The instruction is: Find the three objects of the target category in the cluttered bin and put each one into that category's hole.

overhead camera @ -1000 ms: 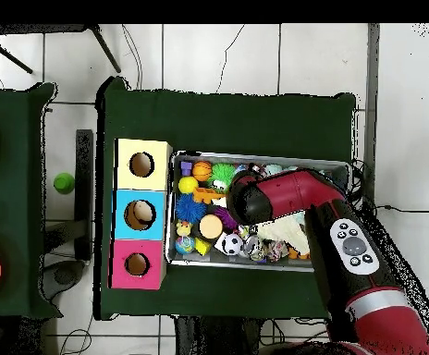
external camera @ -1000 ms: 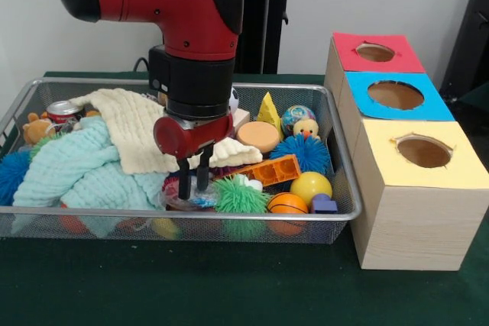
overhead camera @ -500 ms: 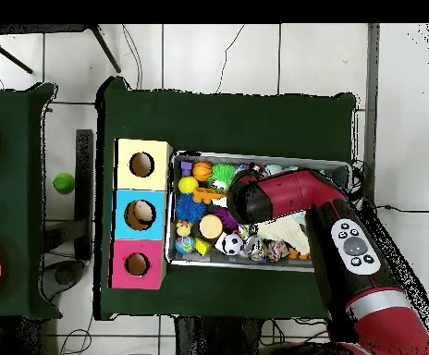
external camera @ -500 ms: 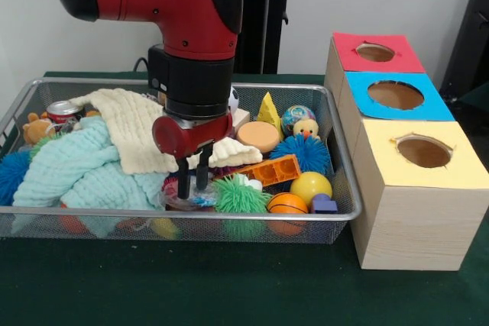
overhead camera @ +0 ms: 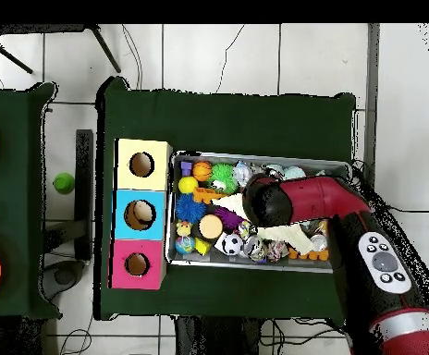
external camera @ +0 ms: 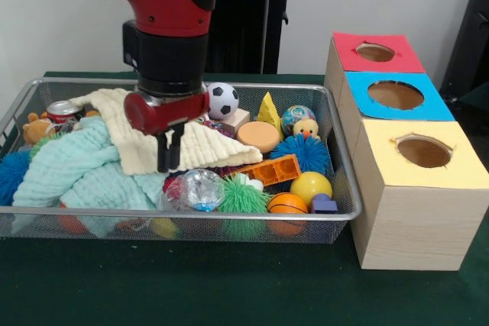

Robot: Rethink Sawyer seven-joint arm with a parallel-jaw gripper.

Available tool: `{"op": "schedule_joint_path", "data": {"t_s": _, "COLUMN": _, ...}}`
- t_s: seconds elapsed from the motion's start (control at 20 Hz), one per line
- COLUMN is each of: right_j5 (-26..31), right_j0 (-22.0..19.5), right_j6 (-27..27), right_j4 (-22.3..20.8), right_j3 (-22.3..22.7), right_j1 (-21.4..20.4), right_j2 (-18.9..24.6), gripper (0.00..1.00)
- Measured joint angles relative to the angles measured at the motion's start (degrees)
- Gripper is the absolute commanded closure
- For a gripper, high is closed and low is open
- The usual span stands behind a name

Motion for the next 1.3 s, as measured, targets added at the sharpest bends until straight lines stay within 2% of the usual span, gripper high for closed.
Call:
{"op": "schedule_joint_path", "data": {"t_s": 0.3, "right_j5": 3.2, "right_j0": -3.5, "right_j6": 0.0, "right_j4": 1.7, "right_j3": 3.0, "right_j1": -4.6, "right_j2": 0.1, "gripper": 1.0}}
{"op": "schedule_joint_path", "data": {"t_s": 0.55, "right_j5": 3.9, "right_j0": -5.1, "right_j6": 0.0, "right_j4": 2.3, "right_j3": 4.3, "right_j1": -6.6, "right_j2": 0.1, "gripper": 1.0}}
{"op": "schedule_joint_path", "data": {"t_s": 0.8, "right_j5": 3.9, "right_j0": -4.3, "right_j6": 0.0, "right_j4": 2.3, "right_j3": 4.3, "right_j1": -6.6, "right_j2": 0.1, "gripper": 1.0}}
{"op": "schedule_joint_path", "data": {"t_s": 1.3, "right_j5": 3.9, "right_j0": -2.1, "right_j6": 0.0, "right_j4": 4.3, "right_j3": 4.4, "right_j1": -3.8, "right_j2": 1.1, "gripper": 1.0}}
